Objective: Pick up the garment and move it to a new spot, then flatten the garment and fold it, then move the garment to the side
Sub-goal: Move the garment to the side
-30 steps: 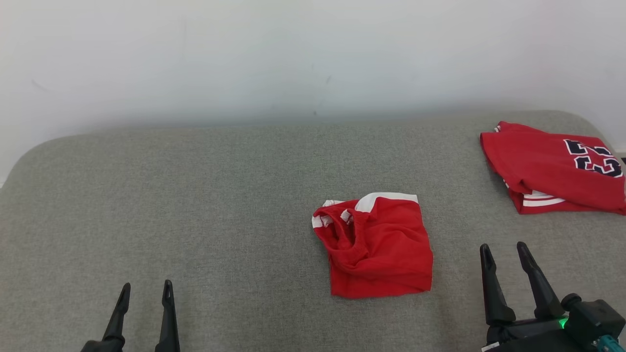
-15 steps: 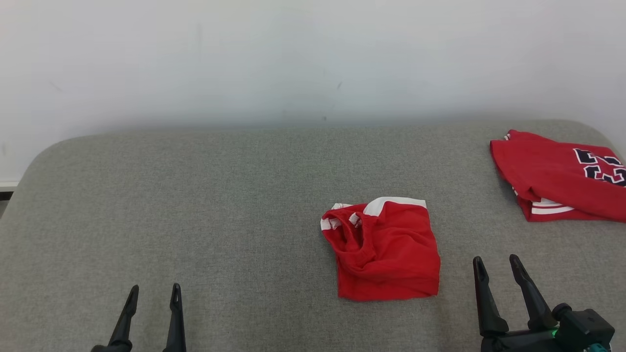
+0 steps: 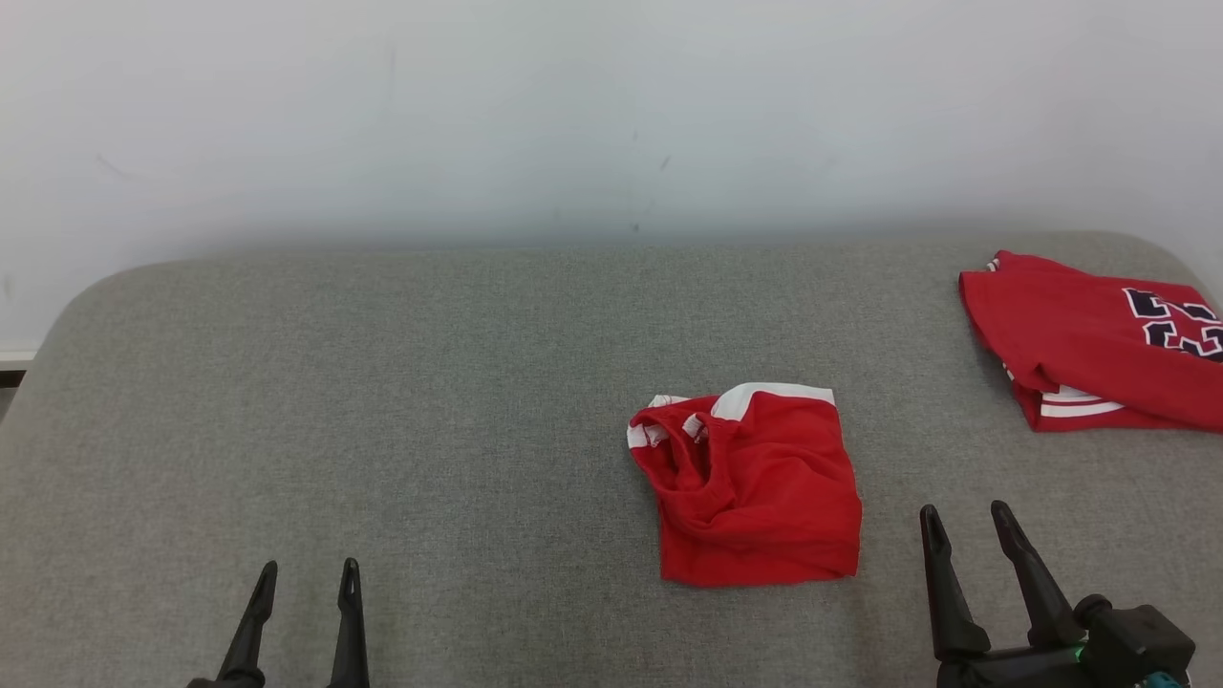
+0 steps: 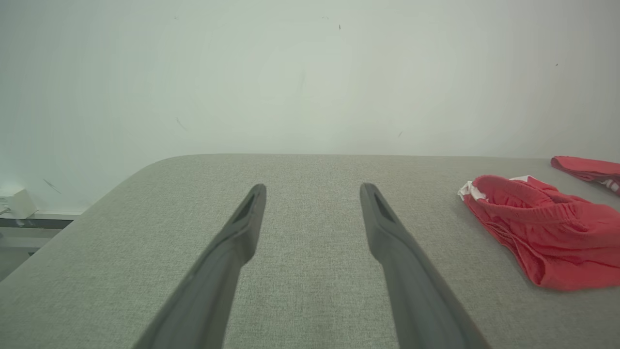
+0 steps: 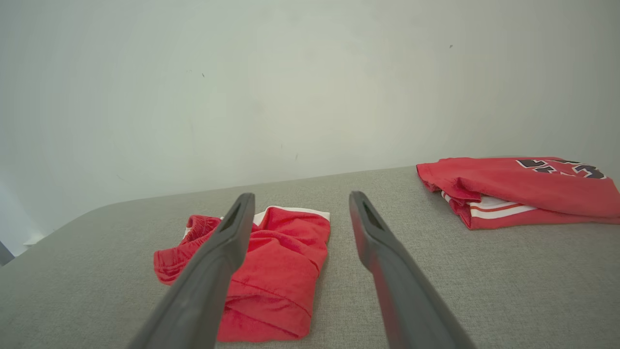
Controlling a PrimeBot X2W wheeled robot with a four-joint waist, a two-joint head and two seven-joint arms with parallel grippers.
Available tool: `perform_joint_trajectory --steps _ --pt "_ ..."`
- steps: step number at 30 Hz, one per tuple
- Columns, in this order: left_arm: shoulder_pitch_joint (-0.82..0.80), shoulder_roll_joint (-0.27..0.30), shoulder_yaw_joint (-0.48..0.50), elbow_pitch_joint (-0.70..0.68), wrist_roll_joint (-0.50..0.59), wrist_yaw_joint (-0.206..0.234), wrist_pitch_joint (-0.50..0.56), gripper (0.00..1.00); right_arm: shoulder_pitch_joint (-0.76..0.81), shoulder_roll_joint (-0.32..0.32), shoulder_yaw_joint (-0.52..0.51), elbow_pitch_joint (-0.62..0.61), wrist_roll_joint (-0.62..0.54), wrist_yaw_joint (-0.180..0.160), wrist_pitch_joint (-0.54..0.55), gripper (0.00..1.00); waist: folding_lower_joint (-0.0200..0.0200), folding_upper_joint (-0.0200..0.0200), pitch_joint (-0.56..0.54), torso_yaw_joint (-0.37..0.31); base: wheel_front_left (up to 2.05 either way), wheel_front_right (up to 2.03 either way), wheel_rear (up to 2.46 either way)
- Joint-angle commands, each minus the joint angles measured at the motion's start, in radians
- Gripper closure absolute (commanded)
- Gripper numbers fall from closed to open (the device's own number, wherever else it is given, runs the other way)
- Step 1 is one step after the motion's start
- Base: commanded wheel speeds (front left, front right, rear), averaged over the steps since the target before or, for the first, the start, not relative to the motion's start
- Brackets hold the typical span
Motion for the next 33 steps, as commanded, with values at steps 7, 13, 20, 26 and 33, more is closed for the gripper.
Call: perform_joint_trajectory --steps 7,13,20,26,33 --pt "0.008 -0.001 -0.006 -0.006 -0.006 0.005 -0.003 0.0 -0.041 -0.032 0.037 0.025 0.005 -0.003 -0.004 0.0 0.0 0.0 0.01 0.0 0.0 0.0 0.0" --pt "-0.017 -0.001 -0.017 -0.008 -0.008 0.006 -0.003 0.0 -0.145 -0.059 0.064 0.104 0.034 -0.003 0.045 0.0 0.0 0.0 0.039 0.012 0.0 0.0 0.0" --pt "-0.043 -0.001 -0.026 0.002 -0.007 0.003 -0.003 0.0 -0.284 -0.082 0.094 0.239 0.046 -0.003 0.121 0.0 0.0 0.0 0.076 0.045 0.0 0.0 0.0" --pt "-0.058 -0.001 -0.023 0.009 -0.007 -0.001 -0.003 0.0 -0.381 -0.077 0.092 0.399 0.053 -0.003 0.163 0.0 0.0 0.0 0.092 0.071 0.0 0.0 0.0" --pt "-0.074 -0.001 -0.026 0.012 -0.009 -0.005 -0.003 0.0 -0.474 -0.054 0.083 0.587 0.06 -0.003 0.212 0.0 0.0 0.0 0.112 0.091 0.0 0.0 0.0"
